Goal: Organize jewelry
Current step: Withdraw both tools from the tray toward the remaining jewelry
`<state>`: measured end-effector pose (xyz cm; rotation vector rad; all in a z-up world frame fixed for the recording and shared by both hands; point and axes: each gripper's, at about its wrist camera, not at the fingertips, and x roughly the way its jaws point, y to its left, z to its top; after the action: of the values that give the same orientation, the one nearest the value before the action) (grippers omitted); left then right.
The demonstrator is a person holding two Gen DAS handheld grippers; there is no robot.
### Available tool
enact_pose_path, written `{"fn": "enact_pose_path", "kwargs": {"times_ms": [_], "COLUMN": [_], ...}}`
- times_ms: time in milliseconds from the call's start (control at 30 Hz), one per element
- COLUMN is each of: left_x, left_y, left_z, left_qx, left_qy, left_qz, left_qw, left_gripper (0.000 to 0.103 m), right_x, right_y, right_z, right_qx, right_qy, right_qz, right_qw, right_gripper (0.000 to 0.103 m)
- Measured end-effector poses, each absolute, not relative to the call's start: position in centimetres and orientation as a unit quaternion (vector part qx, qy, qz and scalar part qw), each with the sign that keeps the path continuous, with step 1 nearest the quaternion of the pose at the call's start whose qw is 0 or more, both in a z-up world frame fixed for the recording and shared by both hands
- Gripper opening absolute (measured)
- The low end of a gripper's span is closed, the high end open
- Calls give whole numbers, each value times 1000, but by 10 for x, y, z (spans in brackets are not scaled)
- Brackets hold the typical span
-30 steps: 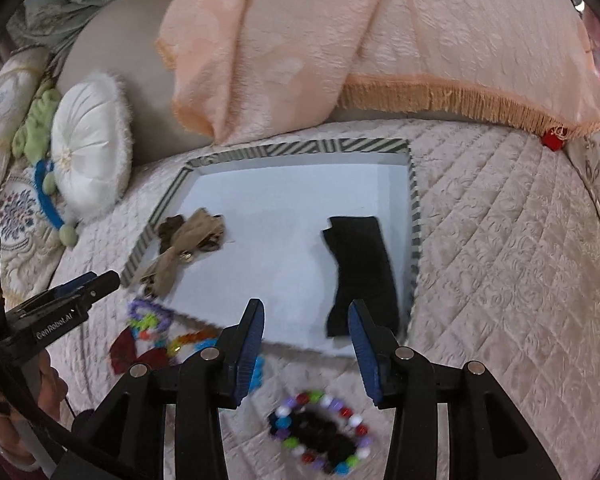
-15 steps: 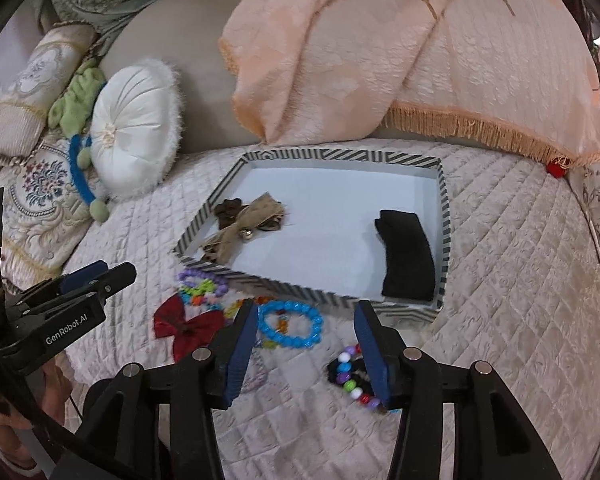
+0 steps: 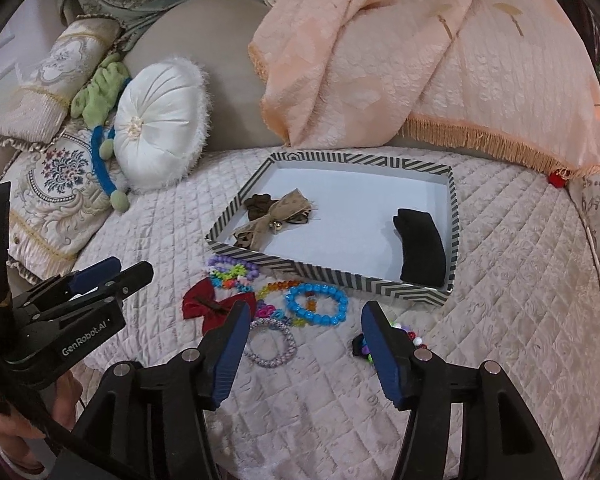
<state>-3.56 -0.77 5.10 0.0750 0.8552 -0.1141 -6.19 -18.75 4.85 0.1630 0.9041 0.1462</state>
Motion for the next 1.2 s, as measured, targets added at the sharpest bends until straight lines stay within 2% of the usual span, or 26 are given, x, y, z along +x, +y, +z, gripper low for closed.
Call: {"fn": "enact_pose_path", "kwargs": {"times_ms": [700, 1033, 1100, 1200], "left_x": [-52, -33, -27, -15], "left_y": [-8, 24, 30, 39], "left_z": [52, 37, 30, 16], "left_qx": [36, -47, -64, -97], "left_qy": [413, 472, 485, 513], "left_qz": [-52, -76, -80, -88], "left_qw": [909, 877, 869, 848], "left_gripper": [46, 46, 55, 60], "right_x": [-78, -74, -71, -67], "right_y": [-181, -194, -197, -201], "right_z": [55, 37, 28, 13], "right_qx": [74, 84, 92, 97], "right_qy": [431, 454, 462, 475], "right_qz": [70, 66, 69, 74], "right_qw": [897, 885, 879, 871], "right_gripper": [60, 61, 61, 61]}}
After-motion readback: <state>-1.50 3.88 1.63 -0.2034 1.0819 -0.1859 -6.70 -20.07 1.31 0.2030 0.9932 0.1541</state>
